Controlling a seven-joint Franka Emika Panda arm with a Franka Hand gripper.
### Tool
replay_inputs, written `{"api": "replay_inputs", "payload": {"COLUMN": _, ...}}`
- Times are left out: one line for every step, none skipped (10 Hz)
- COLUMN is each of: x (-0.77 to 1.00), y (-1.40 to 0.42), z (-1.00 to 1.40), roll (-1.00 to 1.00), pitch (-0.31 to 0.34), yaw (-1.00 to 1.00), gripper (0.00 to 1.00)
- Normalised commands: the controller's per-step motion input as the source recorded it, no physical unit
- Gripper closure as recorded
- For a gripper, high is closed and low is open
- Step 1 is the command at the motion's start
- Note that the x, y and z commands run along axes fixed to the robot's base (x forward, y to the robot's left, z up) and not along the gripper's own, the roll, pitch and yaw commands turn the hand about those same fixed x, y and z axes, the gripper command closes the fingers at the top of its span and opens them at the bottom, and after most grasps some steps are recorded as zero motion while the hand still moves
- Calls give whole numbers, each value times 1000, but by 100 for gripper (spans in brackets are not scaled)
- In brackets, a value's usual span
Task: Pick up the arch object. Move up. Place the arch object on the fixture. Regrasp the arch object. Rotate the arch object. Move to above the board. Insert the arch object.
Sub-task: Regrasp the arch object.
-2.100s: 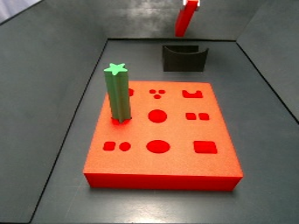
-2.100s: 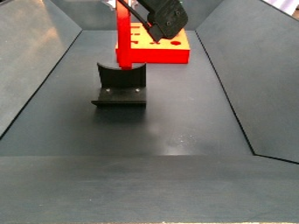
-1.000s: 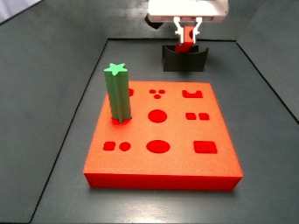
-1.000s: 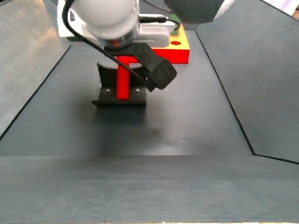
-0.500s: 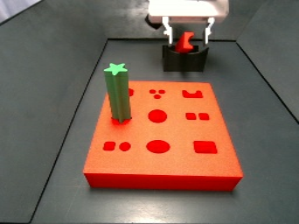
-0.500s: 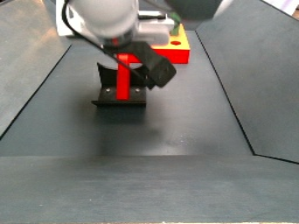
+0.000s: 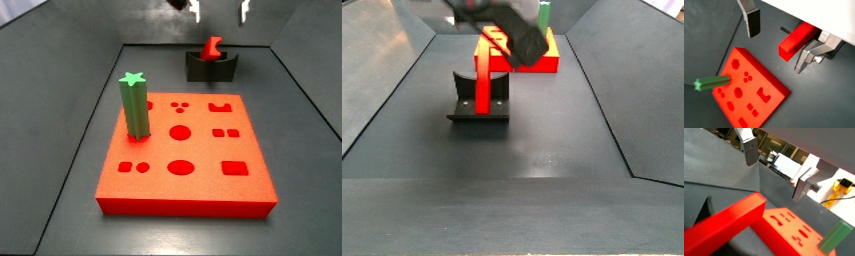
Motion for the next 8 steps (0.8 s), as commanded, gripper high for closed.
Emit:
{"api": "replay_inputs", "payload": {"x": -25, "y": 12, "z": 449, "roll": 32, "pitch": 72, "yaw": -14, "gripper": 0}}
{"api": "replay_inputs", "payload": {"x": -23, "y": 14, "z": 256, "roll": 29, "pitch": 70, "yaw": -22, "gripper": 0}}
{"api": "replay_inputs", "payload": {"x": 160, "y": -665, "z": 845, "roll": 1000, "pitch": 80, "yaw": 22, "gripper": 0}}
{"api": "replay_inputs", "payload": {"x": 159, "y": -624, "z": 749, "roll": 1000, "pitch": 79, "yaw": 21, "gripper": 0}}
{"api": "replay_inputs", "payload": {"x": 88, "y": -482, "z": 617, "roll": 1000, "pitch": 76, "yaw": 21, "gripper": 0}}
{"api": "replay_inputs", "payload": {"x": 41, "y": -349, "z": 492, "roll": 1000, "pitch": 74, "yaw": 20, "gripper": 0}}
{"api": "replay_inputs", "payload": {"x": -4, "y": -89, "z": 143, "roll": 1000, "pitch": 71, "yaw": 19, "gripper": 0}}
{"api": "replay_inputs", "payload": {"x": -4, "y": -42, "z": 24, "roll": 1000, "pitch": 70, "yaw": 18, "gripper": 0}}
